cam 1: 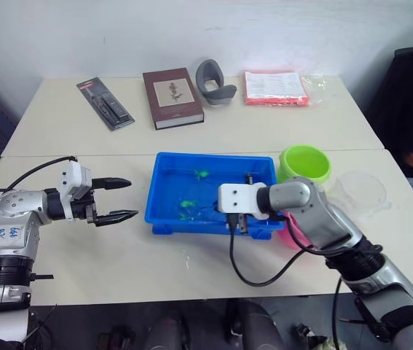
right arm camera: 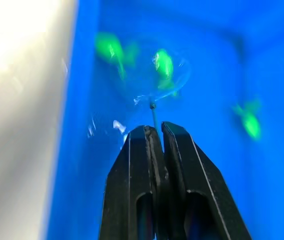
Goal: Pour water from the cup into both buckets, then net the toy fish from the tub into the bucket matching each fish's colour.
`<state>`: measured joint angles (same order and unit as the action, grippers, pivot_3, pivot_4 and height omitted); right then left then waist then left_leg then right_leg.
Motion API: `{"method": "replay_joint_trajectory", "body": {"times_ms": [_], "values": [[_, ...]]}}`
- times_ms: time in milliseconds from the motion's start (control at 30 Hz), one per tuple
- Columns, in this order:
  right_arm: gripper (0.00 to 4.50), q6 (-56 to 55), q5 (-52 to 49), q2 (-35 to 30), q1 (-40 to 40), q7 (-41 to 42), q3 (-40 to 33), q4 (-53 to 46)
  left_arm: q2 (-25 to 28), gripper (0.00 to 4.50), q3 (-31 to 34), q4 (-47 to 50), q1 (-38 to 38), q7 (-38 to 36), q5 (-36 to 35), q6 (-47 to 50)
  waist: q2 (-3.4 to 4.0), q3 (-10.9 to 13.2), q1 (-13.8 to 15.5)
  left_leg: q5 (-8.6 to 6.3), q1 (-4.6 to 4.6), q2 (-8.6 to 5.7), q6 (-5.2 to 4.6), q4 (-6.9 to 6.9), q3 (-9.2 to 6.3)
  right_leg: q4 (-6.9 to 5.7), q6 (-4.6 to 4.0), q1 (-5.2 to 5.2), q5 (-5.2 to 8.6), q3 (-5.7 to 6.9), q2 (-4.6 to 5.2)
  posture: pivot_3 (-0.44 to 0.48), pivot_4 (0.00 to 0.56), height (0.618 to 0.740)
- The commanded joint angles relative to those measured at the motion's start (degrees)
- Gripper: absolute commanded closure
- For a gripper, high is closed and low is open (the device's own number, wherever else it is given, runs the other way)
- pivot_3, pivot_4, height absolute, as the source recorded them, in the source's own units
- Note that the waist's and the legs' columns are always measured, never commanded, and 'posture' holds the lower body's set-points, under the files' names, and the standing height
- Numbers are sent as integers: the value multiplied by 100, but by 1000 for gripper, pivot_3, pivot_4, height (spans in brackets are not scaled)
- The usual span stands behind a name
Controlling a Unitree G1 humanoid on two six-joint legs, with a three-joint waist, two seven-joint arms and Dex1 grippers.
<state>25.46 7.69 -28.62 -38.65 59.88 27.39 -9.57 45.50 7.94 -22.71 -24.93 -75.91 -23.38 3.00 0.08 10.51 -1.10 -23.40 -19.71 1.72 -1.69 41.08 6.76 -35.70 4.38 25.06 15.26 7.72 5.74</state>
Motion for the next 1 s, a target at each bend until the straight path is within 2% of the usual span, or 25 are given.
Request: {"method": "replay_joint_trajectory", "body": {"times_ms": [33,167,433,767,1000], "values": [[4500,251,-254,76,-80,3,-237,-96,30,27,112,106,-23,-11,-31,-35,0,0,-9,0,-7,-2,0,1,-1,0,0,7,0,1,1,0,150,740],[4500,634,-534,152,-13,-37,-383,-224,20,27,119,127,1,10,-38,-30,-1,-1,-47,0,-48,-5,0,18,-6,-5,2,39,-1,4,4,0,150,740],[4500,1633,-1318,224,6,-187,-966,-602,14,27,130,200,50,48,-54,-12,-1,-1,-53,0,-49,-1,0,17,-6,-7,2,42,-1,4,-4,0,150,740],[4500,2141,-2031,-175,488,-464,-1707,-1071,19,27,140,238,81,74,-68,-5,-1,-1,-47,0,-50,-3,0,17,-5,-7,2,42,-1,3,-2,0,150,740],[4500,1990,-2684,-545,1174,-657,-2912,-1761,-143,27,91,426,-5,27,-207,65,-1,-1,-23,0,-49,-4,0,17,-4,-7,2,43,-1,1,-3,0,150,740]]}}
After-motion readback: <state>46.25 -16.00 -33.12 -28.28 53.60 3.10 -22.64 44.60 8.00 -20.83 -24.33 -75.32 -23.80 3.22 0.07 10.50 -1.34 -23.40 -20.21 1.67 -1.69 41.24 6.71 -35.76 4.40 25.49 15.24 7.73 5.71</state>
